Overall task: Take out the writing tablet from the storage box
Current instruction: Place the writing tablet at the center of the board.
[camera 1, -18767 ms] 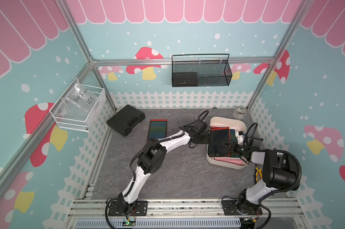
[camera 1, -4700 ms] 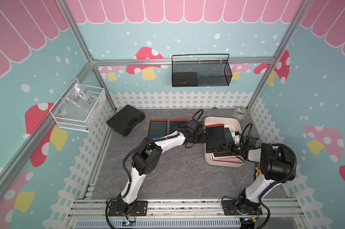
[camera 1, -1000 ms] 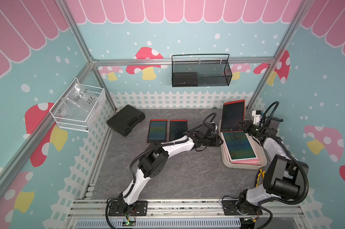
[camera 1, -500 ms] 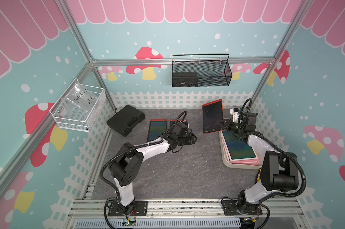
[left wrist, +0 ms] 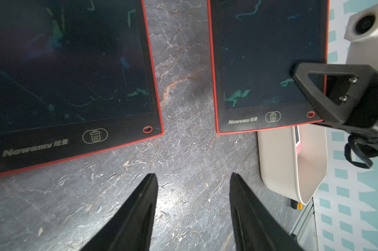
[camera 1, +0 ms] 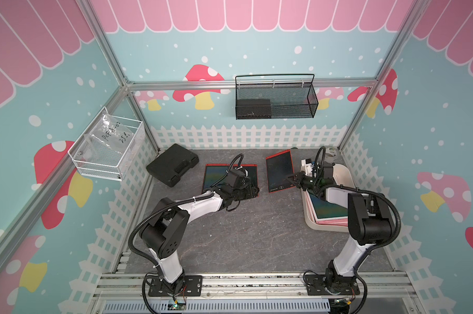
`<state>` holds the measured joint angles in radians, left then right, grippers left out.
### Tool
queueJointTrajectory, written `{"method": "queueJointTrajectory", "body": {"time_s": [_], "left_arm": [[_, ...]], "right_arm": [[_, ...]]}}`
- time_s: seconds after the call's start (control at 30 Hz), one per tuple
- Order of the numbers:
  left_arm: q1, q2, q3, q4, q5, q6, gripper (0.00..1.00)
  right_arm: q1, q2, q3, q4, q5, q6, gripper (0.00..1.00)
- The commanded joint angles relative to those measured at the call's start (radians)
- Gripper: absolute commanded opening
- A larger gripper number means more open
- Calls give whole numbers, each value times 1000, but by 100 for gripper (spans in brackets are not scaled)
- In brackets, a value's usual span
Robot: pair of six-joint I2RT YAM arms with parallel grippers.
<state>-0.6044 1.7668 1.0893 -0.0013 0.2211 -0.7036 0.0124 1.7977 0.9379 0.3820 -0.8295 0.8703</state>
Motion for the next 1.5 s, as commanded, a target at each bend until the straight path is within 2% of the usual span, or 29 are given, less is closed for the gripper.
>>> {"method": "queueJointTrajectory", "body": {"time_s": [0.0, 0.47, 0.83, 1.03, 1.13, 1.37, 1.47], "left_arm": [[12, -25, -15, 21, 11, -1, 55], [29, -7, -21, 41, 42, -10, 55], [34, 9, -21, 49, 56, -11, 55], [37, 12, -22, 52, 60, -11, 55], [39, 16, -21, 57, 66, -13, 55], [40, 25, -17, 62, 74, -12, 54], [41, 29, -16, 63, 77, -13, 54]], "right_arm": [[19, 23, -9, 61, 45, 17, 0], [71, 121, 29, 44, 89, 37, 3], [80, 145, 32, 49, 136, 53, 4], [83, 171, 57, -5, 145, 20, 13], [83, 179, 77, -45, 158, -3, 24], [83, 184, 102, -99, 184, -36, 31], [85, 182, 110, -128, 204, -52, 39]]}}
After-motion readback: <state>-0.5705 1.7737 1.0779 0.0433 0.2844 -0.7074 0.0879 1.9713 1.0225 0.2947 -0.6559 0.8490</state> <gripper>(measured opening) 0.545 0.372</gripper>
